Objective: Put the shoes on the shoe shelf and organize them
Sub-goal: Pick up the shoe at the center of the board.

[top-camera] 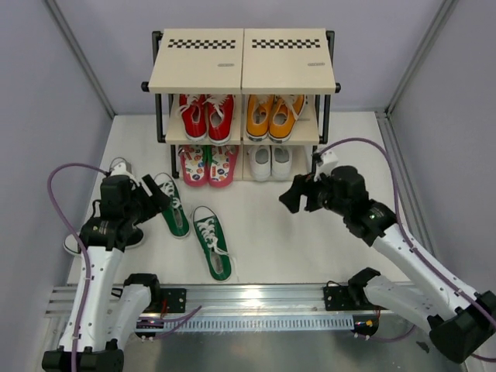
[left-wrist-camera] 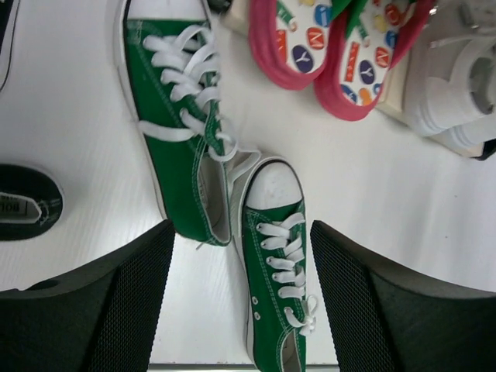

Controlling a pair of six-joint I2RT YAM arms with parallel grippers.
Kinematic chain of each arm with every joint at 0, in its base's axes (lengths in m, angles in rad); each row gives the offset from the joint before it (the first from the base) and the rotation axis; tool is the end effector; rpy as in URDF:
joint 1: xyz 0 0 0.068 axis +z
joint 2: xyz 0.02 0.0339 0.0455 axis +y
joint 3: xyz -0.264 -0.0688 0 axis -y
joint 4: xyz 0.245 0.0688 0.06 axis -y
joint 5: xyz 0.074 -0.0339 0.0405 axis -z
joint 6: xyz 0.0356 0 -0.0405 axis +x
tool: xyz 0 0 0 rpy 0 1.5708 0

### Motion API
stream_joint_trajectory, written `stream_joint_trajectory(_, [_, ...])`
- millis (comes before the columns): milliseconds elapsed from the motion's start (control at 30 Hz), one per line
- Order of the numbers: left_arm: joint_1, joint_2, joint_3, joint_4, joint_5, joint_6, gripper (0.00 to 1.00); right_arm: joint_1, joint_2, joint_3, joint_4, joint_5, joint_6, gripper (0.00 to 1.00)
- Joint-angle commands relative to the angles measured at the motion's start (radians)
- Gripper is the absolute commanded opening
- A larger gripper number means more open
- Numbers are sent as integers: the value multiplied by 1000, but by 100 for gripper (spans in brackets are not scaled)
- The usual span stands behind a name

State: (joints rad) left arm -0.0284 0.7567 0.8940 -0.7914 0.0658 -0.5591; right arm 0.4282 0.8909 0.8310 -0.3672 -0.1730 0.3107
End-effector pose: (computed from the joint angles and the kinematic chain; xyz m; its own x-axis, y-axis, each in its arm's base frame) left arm 0.1493 -0.0066 0.3211 -0.5583 -0.5136 -0.6515 -0.2544 0.8535 -0.4549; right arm 0.1807 0.0892 0.3188 -0.5274 0.0903 -0.8448 -0.4099 0.8439 0.3462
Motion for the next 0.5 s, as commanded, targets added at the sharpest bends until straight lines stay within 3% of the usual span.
stream_joint_trajectory(0, [-5, -11, -41, -59, -43, -47, 73, 197, 32, -38, 89, 41, 99, 88])
stream_joint_trajectory(133, [-7, 35, -64, -52, -21, -47, 70, 426, 106, -67, 140, 186, 186, 88])
stream_joint_trajectory(200, [-7, 50, -60, -37, -20, -30, 71, 557, 202, -14, 116, 355, 221, 88])
stream_joint_trajectory(300, [-5, 43, -47, 0, -40, -6, 72, 706, 284, 23, 114, 446, 258, 88])
stream_joint_trajectory(467, [-5, 47, -40, 12, -104, 10, 76, 849, 466, 114, 178, 533, 317, 88])
